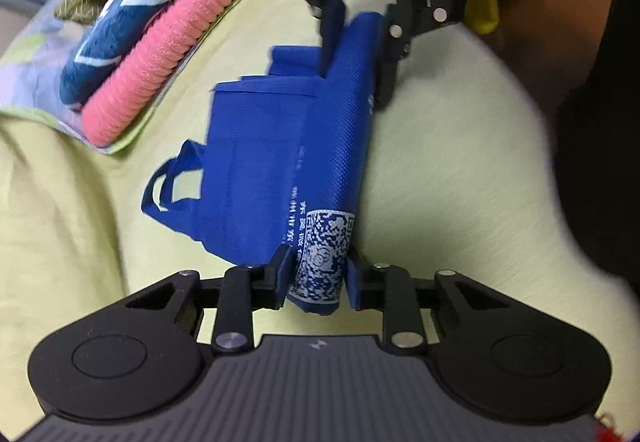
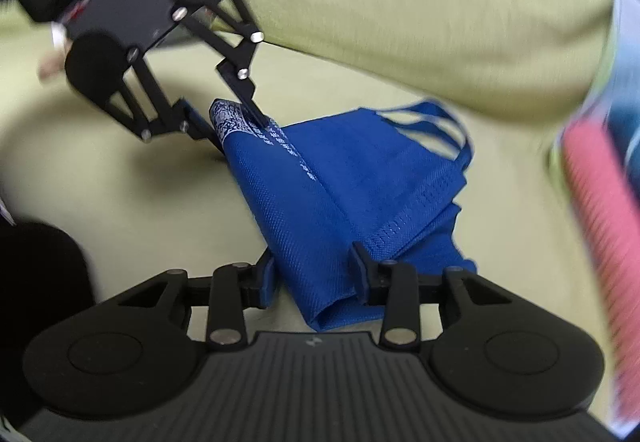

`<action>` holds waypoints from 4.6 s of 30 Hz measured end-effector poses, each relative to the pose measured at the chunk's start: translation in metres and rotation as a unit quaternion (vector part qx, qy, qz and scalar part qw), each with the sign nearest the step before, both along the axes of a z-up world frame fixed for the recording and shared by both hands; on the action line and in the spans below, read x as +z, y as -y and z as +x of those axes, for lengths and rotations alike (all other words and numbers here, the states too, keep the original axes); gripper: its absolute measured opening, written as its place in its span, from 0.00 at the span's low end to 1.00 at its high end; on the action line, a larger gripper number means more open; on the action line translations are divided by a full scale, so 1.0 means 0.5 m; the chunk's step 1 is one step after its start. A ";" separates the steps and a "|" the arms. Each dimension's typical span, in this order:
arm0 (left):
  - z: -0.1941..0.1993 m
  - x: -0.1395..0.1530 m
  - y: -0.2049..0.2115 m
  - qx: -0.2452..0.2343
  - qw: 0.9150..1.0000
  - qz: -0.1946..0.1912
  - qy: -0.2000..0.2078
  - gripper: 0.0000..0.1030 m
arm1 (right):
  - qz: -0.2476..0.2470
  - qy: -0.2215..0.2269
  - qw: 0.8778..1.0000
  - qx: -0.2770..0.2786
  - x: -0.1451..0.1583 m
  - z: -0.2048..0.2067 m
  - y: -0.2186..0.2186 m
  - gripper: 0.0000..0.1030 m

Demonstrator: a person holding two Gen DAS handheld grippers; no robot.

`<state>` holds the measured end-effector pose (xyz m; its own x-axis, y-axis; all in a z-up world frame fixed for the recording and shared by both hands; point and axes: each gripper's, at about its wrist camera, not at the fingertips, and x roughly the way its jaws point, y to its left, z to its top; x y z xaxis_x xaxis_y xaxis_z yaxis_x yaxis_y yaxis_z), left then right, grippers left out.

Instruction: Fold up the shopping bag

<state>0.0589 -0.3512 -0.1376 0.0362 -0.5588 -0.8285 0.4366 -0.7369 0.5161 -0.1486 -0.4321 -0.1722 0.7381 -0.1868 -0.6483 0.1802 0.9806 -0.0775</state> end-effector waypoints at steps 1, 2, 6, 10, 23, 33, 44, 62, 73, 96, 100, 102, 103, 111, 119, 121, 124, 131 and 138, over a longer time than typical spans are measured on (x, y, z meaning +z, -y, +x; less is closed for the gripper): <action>-0.001 0.012 -0.003 0.003 1.000 0.010 -0.018 0.30 | 0.044 -0.002 0.999 -0.001 0.009 -0.009 0.012 0.33; -0.002 0.021 -0.005 0.006 0.999 0.019 -0.033 0.30 | 0.088 -0.003 0.996 -0.002 0.017 -0.018 0.026 0.33; 0.003 0.027 0.017 0.034 0.997 0.032 -0.056 0.32 | 0.253 -0.004 0.967 -0.031 0.011 -0.044 0.089 0.33; 0.015 0.028 0.047 0.072 0.994 0.033 -0.077 0.39 | 0.385 0.012 0.917 -0.102 -0.020 -0.034 0.169 0.29; 0.046 0.069 0.054 0.142 0.986 -0.060 -0.055 0.27 | 0.422 0.023 0.881 -0.214 -0.042 -0.023 0.189 0.26; -0.009 0.037 0.055 0.122 0.988 -0.069 -0.071 0.20 | 0.373 0.047 0.882 -0.284 -0.029 -0.032 0.140 0.28; 0.016 0.000 0.118 0.179 0.976 -0.023 -0.124 0.00 | 0.313 0.029 0.902 -0.296 -0.011 -0.002 0.133 0.33; 0.016 0.002 0.141 0.208 0.968 -0.016 -0.141 0.00 | 0.009 0.017 0.971 -0.238 0.016 0.082 -0.011 0.12; 0.017 0.006 0.149 0.254 0.954 -0.027 -0.159 0.00 | 0.030 0.007 0.972 -0.234 0.006 0.101 0.003 0.13; -0.051 -0.001 0.057 0.147 0.982 -0.113 -0.034 0.37 | 0.042 0.016 0.972 -0.230 0.007 0.093 0.005 0.13; -0.088 -0.045 -0.011 0.038 0.988 -0.129 0.074 0.43 | 0.048 0.025 0.973 -0.226 0.005 0.085 0.009 0.13; -0.093 -0.074 -0.019 0.007 0.985 -0.132 0.114 0.44 | 0.050 0.028 0.973 -0.224 0.005 0.083 0.010 0.14; -0.095 -0.089 -0.018 -0.005 0.982 -0.134 0.135 0.44 | 0.052 0.029 0.973 -0.223 0.005 0.082 0.012 0.14; -0.098 -0.133 0.031 -0.032 0.979 -0.128 0.156 0.36 | 0.054 0.037 0.973 -0.221 0.003 0.077 0.012 0.14; -0.090 -0.106 0.052 -0.028 0.987 -0.086 0.129 0.36 | -0.042 0.062 0.992 -0.098 0.026 0.037 -0.042 0.52; -0.089 -0.105 0.050 -0.026 0.988 -0.086 0.125 0.36 | -0.088 0.055 0.993 -0.058 0.020 0.019 -0.066 0.54; -0.084 -0.101 0.054 -0.019 0.990 -0.083 0.112 0.36 | -0.184 0.021 0.983 -0.011 -0.013 0.007 -0.096 0.55; -0.072 -0.086 0.064 -0.008 0.994 -0.069 0.083 0.36 | -0.385 -0.009 0.921 0.050 -0.100 0.039 -0.116 0.46; -0.062 -0.069 0.081 0.013 0.997 -0.048 0.052 0.38 | -0.297 0.031 0.953 0.051 -0.081 0.070 -0.060 0.37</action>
